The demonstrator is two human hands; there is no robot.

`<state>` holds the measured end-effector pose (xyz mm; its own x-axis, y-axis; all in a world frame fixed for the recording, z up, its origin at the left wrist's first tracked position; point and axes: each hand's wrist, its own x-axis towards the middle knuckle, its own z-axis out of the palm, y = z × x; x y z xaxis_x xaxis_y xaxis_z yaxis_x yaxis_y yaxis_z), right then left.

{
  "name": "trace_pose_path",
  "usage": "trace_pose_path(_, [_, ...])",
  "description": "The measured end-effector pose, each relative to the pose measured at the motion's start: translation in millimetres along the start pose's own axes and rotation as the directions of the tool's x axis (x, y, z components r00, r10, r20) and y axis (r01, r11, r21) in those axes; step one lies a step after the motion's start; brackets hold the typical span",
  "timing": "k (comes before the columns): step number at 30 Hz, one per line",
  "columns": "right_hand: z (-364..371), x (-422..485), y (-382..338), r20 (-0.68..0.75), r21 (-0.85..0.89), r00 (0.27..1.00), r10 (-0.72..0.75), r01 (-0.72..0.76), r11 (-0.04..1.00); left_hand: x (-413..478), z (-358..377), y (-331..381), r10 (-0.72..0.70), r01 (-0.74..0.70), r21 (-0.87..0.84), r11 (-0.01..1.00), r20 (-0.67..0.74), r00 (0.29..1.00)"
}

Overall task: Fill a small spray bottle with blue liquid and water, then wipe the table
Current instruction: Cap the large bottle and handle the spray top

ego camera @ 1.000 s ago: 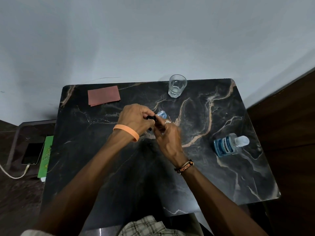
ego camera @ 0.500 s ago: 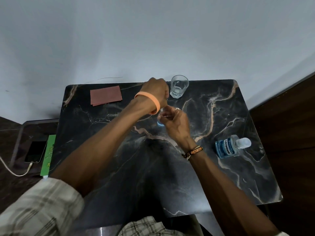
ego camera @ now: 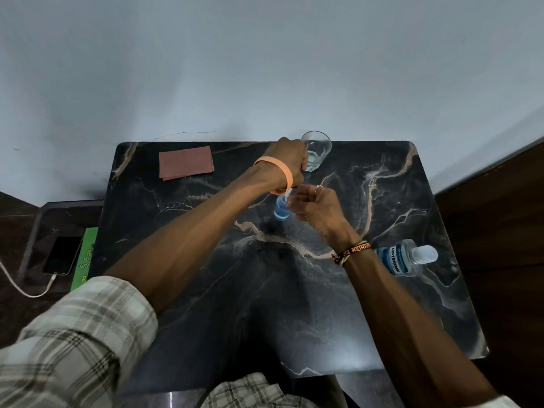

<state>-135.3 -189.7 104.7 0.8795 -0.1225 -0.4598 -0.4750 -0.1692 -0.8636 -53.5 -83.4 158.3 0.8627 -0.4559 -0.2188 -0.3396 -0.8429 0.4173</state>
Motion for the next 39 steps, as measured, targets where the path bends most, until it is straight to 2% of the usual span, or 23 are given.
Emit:
trace_pose_path(11, [5, -8, 10, 0.009, 0.058, 0.999, 0.042, -0.043, 0.997, -5, 18, -10, -0.003, 0.002, -0.035, 0.999, -0.030, 1.000])
trace_pose_path(20, [7, -2, 23, 0.000, 0.014, 0.999, 0.033, -0.033, 0.999, -6, 37, -21, 0.013, -0.017, -0.060, 0.998, -0.071, 0.997])
trace_pose_path(23, [6, 4, 35, -0.013, -0.082, 1.000, 0.006, -0.007, 0.997, -8, 43, -26, 0.017, -0.025, -0.084, 0.996, -0.089, 0.996])
trace_pose_path(28, [8, 16, 48, -0.131, -0.434, 0.977, -0.170, 0.098, 0.896, -12, 62, -36, 0.010, -0.025, -0.163, 0.986, -0.094, 0.996])
trace_pose_path(31, [11, 25, 48, -0.112, -0.500, 0.969, -0.219, 0.135, 0.855, -16, 76, -41, -0.019, -0.015, -0.216, 0.976, -0.153, 0.988])
trace_pose_path(35, [15, 29, 44, -0.068, -0.519, 0.955, -0.289, 0.214, 0.828, -22, 100, -48, -0.165, 0.043, -0.463, 0.885, -0.226, 0.960])
trace_pose_path(39, [22, 37, 48, -0.104, -0.526, 0.963, -0.249, 0.160, 0.835, -19, 119, -52, -0.245, 0.082, -0.576, 0.813, -0.211, 0.946])
